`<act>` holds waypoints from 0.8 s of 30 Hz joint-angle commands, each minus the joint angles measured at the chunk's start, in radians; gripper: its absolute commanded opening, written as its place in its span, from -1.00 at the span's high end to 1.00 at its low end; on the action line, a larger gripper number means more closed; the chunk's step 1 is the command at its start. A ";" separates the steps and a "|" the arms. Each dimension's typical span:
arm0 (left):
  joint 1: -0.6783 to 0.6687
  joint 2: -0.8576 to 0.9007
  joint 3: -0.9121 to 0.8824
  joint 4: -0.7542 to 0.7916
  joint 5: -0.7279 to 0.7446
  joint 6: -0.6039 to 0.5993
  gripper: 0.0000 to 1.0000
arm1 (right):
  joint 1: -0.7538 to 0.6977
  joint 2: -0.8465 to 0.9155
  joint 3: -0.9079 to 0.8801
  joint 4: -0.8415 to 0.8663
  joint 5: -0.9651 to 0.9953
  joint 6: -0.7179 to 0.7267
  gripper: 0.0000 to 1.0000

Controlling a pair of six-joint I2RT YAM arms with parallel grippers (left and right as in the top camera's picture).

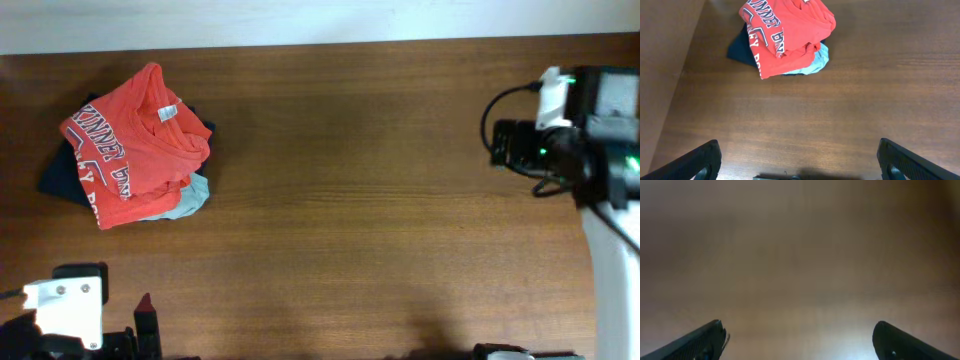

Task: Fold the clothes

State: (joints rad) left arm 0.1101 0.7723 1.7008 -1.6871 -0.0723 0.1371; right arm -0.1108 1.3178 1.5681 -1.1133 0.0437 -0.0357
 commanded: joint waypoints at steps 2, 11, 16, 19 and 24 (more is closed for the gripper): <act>-0.005 -0.002 -0.003 0.000 -0.014 -0.009 -0.98 | -0.008 -0.268 -0.050 0.134 -0.081 0.014 -0.97; -0.005 -0.002 -0.003 0.000 -0.014 -0.009 -0.98 | -0.008 -0.798 -0.655 0.509 -0.153 0.014 -0.97; -0.005 -0.002 -0.003 0.000 -0.014 -0.009 -0.98 | -0.007 -1.052 -0.960 0.647 -0.285 0.014 -0.97; -0.005 -0.002 -0.003 0.000 -0.014 -0.009 -0.98 | -0.007 -1.178 -1.102 0.682 -0.349 0.014 -0.97; -0.005 -0.002 -0.003 0.000 -0.014 -0.009 -0.98 | -0.006 -1.313 -1.241 0.691 -0.346 0.013 -0.97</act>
State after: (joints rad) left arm 0.1101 0.7723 1.6985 -1.6878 -0.0795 0.1368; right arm -0.1108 0.0589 0.3843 -0.4389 -0.2649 -0.0296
